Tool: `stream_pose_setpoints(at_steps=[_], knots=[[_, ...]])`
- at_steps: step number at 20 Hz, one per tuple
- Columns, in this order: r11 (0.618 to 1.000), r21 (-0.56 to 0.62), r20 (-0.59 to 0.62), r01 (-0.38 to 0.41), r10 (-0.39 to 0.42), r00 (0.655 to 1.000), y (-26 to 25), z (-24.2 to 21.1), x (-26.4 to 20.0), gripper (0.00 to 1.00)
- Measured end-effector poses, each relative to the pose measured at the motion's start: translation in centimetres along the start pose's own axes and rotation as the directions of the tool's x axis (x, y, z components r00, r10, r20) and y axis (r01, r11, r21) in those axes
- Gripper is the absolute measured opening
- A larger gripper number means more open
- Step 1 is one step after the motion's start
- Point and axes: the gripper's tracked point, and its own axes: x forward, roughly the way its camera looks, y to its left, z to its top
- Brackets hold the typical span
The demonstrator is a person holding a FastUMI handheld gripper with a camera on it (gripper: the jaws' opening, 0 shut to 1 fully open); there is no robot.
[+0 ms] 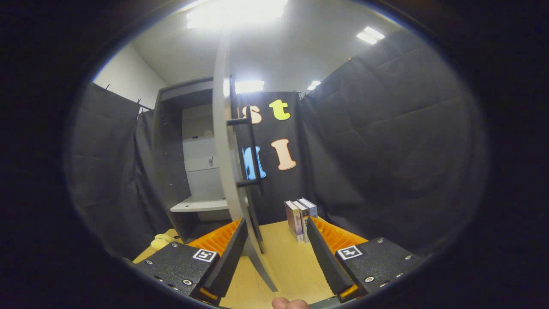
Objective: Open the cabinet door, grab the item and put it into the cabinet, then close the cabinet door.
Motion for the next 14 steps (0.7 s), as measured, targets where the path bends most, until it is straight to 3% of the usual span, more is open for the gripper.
stream_pose_setpoints(at_steps=[4, 10, 14], knots=[[0.996, -0.089, 0.002, -0.026, 0.027, 1.0, 4.5, -5.9, -2.0, 0.93], [0.971, -0.023, -0.101, -0.238, 0.235, 0.967, 15.5, -15.8, -2.2, 0.93], [0.925, -0.038, -0.162, -0.377, 0.367, 0.916, 21.9, -22.1, -1.4, 0.93]])
